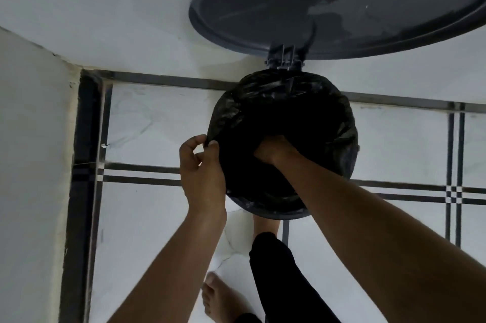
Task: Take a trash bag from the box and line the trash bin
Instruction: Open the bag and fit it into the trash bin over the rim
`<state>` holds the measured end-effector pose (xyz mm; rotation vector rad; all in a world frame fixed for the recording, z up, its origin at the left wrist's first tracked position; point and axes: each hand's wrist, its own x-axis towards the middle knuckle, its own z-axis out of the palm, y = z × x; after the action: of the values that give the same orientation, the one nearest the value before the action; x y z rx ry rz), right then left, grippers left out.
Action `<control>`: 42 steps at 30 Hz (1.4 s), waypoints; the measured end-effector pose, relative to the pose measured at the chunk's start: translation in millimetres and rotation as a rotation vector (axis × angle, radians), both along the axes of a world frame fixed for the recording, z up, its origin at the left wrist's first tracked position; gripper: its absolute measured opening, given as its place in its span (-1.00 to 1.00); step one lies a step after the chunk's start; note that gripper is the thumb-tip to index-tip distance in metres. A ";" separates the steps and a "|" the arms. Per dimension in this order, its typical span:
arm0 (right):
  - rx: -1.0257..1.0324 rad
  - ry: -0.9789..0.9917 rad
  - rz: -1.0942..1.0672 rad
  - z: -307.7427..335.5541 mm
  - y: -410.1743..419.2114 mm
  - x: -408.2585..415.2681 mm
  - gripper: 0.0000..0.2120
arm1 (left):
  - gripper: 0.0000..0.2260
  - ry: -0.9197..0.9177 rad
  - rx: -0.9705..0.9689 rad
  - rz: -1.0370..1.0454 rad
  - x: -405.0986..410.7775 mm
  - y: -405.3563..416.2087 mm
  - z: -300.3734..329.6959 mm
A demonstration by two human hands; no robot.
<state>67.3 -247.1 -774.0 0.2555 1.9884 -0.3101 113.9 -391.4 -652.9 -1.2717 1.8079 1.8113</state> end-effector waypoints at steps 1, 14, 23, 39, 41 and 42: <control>-0.005 -0.044 -0.009 -16.5 -0.6 -2.9 -0.47 | -0.86 0.019 0.000 0.004 1.4 0.6 -2.6; 0.106 0.092 0.139 -7.4 5.1 6.2 -0.66 | -0.87 0.021 -0.005 -0.051 -3.3 -9.1 -4.5; -0.012 -0.092 0.049 -16.9 11.9 -17.1 -0.46 | -0.86 0.041 -0.034 -0.063 -3.8 -8.7 -13.5; 0.032 1.163 -0.145 118.6 63.4 12.6 -0.75 | -0.75 0.392 -0.481 -0.723 -73.6 14.8 6.9; 0.118 1.190 -0.186 125.4 84.3 0.2 -0.75 | -0.73 0.382 -0.514 -0.837 -103.2 25.3 0.3; 0.099 1.121 -0.220 125.4 92.3 -6.8 -0.75 | -0.75 0.341 -0.482 -0.873 -116.1 29.1 -1.2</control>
<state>60.5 -154.8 -648.5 0.4202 3.0929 -0.5767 -2.2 -362.4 -654.0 -0.1427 2.5204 1.1618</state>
